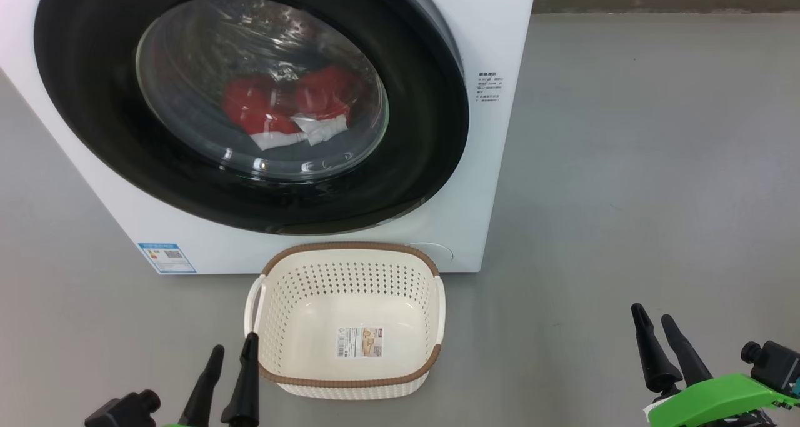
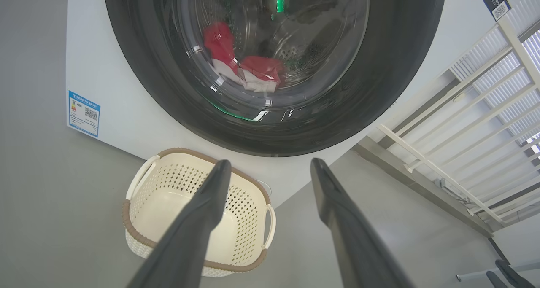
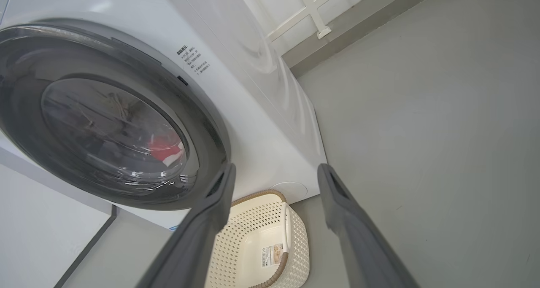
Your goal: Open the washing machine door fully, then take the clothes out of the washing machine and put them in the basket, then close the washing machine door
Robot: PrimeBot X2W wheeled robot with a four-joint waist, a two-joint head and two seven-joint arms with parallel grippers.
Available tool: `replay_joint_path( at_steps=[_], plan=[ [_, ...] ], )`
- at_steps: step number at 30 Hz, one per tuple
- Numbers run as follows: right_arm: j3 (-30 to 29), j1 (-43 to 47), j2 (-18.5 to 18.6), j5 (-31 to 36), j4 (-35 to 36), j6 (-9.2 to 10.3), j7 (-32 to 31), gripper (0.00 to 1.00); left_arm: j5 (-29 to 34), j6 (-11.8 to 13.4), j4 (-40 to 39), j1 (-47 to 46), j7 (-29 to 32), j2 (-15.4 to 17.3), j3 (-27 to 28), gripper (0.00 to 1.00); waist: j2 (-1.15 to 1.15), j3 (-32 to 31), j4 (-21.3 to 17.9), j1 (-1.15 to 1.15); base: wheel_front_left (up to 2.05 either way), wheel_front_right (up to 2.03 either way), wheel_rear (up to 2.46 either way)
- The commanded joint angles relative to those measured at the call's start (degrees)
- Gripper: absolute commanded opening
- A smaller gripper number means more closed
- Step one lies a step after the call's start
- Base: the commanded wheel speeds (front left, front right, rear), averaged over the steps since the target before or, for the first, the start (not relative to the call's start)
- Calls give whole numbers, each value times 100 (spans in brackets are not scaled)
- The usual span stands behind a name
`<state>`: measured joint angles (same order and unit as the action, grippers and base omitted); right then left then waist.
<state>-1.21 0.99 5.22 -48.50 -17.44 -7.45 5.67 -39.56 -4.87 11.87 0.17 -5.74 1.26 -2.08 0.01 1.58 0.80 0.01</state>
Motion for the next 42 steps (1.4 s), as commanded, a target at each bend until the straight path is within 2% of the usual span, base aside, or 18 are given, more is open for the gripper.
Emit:
replay_joint_path(
  at_steps=[1,26,42],
  plan=[
    [82,-49,122,175,162,-2,93,100,179,61,-189,-85,-88,89,82,100,-1,0,-2,0,0,0,0],
    [108,110,233,1660,261,-3,514,100,1919,207,-421,-25,-508,126,-68,100,-1,62,23,0,0,0,0],
    [57,180,299,2478,361,-3,766,100,2811,198,-413,-39,-760,148,-104,100,-1,145,25,0,0,0,0]
  ],
)
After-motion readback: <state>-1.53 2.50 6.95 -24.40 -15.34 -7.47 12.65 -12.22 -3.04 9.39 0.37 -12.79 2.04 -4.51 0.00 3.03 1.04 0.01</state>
